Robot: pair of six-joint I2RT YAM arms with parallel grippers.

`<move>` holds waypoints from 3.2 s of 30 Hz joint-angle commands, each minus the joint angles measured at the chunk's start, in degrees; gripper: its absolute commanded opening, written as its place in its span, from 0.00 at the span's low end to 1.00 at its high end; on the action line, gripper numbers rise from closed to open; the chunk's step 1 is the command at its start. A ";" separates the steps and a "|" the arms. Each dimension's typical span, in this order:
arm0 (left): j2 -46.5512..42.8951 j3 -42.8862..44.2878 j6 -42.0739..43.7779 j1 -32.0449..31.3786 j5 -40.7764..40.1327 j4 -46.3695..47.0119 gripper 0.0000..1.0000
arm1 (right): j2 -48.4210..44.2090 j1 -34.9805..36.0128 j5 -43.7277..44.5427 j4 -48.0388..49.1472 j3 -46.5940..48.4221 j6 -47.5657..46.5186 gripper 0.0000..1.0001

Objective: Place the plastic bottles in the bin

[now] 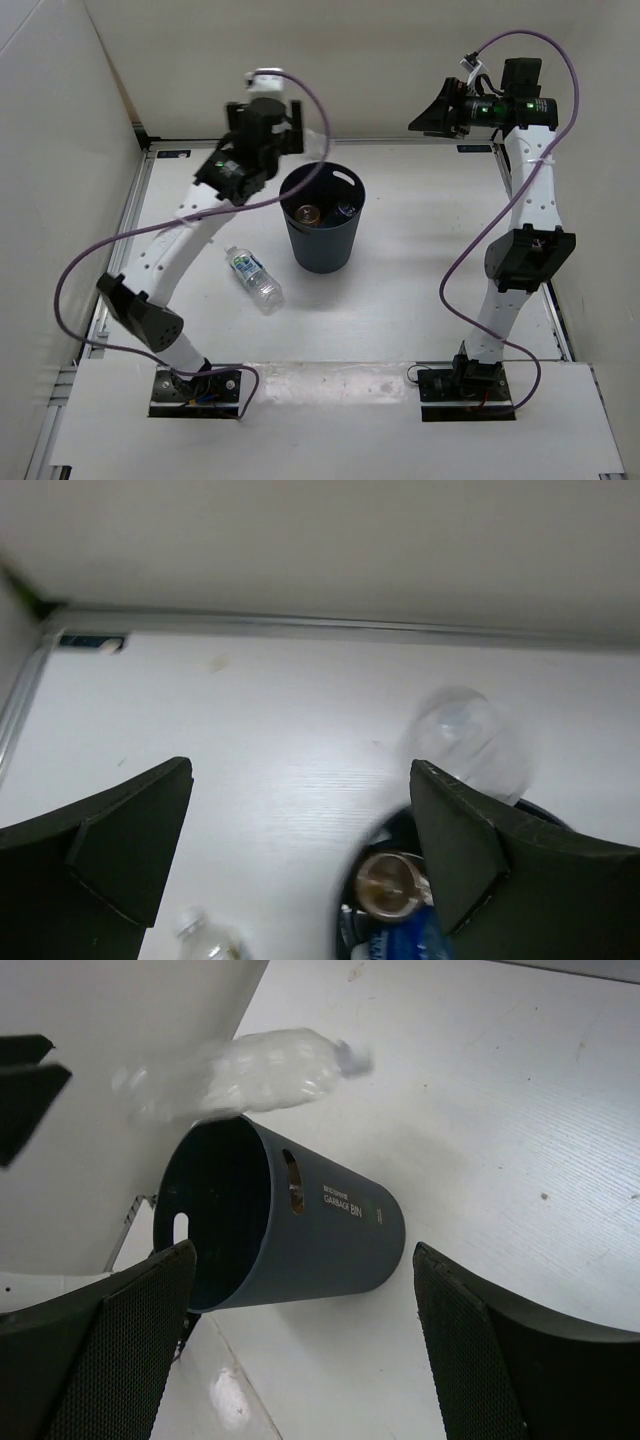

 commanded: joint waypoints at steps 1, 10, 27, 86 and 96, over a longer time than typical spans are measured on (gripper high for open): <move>-6.61 -4.52 -14.58 9.52 -5.08 -10.33 1.00 | -1.63 0.68 -1.77 1.01 -0.17 -0.14 0.90; -11.80 -28.70 -35.16 16.25 7.51 -15.44 1.00 | -1.45 -0.11 -2.03 1.27 -0.34 -0.14 0.90; -6.17 -24.50 -33.86 16.95 9.00 -17.46 1.00 | -0.49 -0.82 -2.30 1.27 -0.78 -0.23 0.90; 51.68 44.38 -4.39 32.69 59.79 -1.28 0.99 | 1.64 -0.02 24.06 17.54 -13.00 12.52 0.90; 61.85 48.02 -11.78 24.52 63.40 14.08 0.99 | -11.82 7.70 42.60 6.82 -15.64 -5.83 0.90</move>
